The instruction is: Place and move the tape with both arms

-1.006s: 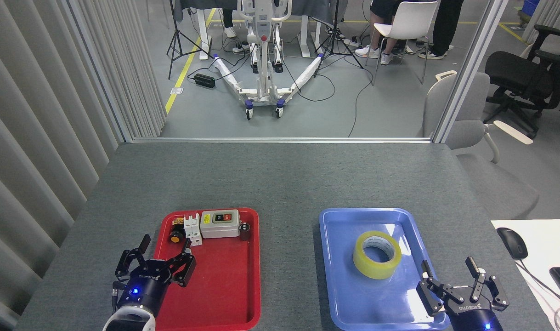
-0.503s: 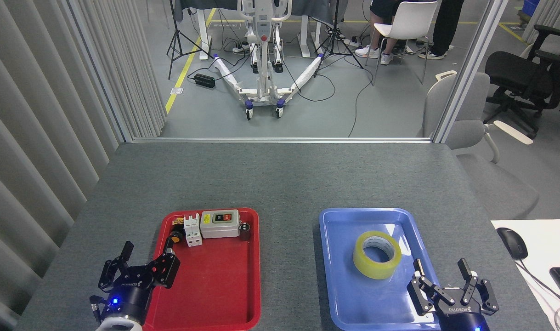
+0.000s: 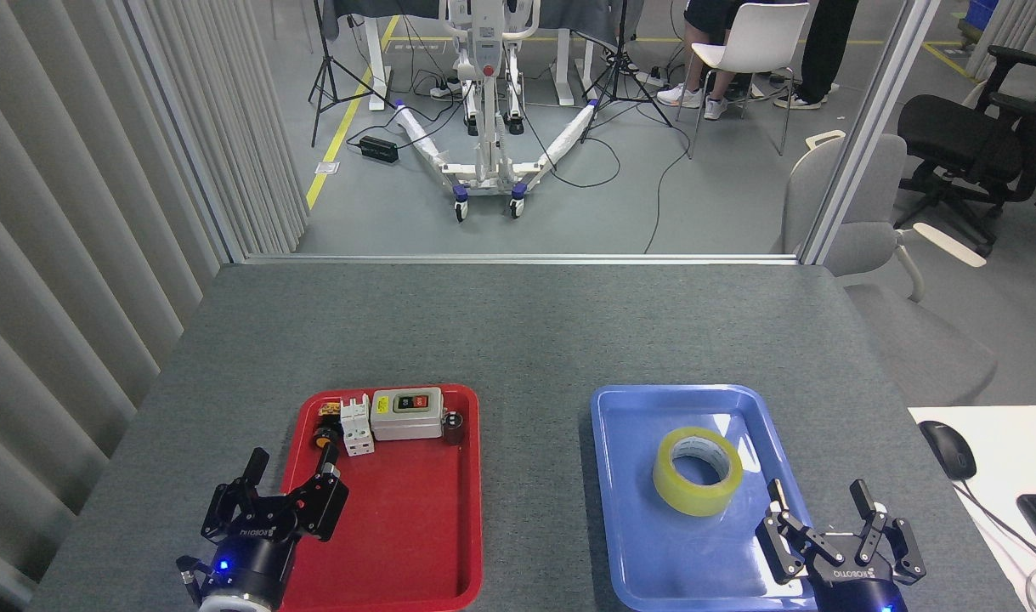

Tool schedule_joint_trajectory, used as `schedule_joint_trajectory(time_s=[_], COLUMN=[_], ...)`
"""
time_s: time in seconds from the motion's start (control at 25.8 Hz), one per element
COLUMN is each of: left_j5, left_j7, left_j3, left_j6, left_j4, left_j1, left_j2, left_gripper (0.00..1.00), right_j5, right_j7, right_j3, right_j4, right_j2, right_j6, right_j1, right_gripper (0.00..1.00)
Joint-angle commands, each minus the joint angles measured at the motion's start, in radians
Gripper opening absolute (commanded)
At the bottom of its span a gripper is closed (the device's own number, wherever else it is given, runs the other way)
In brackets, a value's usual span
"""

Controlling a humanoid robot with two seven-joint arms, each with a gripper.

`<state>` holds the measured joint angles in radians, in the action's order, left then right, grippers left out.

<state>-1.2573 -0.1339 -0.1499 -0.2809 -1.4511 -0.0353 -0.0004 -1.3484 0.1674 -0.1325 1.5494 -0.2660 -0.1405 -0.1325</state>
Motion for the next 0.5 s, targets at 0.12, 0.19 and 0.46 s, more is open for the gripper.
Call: schedule_joint_trajectory(time_s=[0.12,0.19,0.46], left_j5=[-0.01,-0.013,-0.089], left_j7=[0.002,0.003,0.013], left_j3=[-0.01,-0.013,-0.013], left_j6=[-0.004,-0.004,-0.003], left_j4=[-0.003,-0.009,-0.026], left_j1=[0.0,0.0,0.0], left_j2=[-0.053,-0.063,-0.07], left_gripper=[1.0,1.0,1.0], right_j5=[0.0,0.0,0.0], right_j7=[0.0,0.0,0.0], right_j3=[-0.01,-0.01,-0.01], right_j4=[0.0,0.0,0.0], right_j2=[-0.001,-0.001,-0.004], right_j6=[0.001,0.001,0.001], right_j1=[0.001,0.001,-0.001], right_gripper=[1.0,1.0,1.0])
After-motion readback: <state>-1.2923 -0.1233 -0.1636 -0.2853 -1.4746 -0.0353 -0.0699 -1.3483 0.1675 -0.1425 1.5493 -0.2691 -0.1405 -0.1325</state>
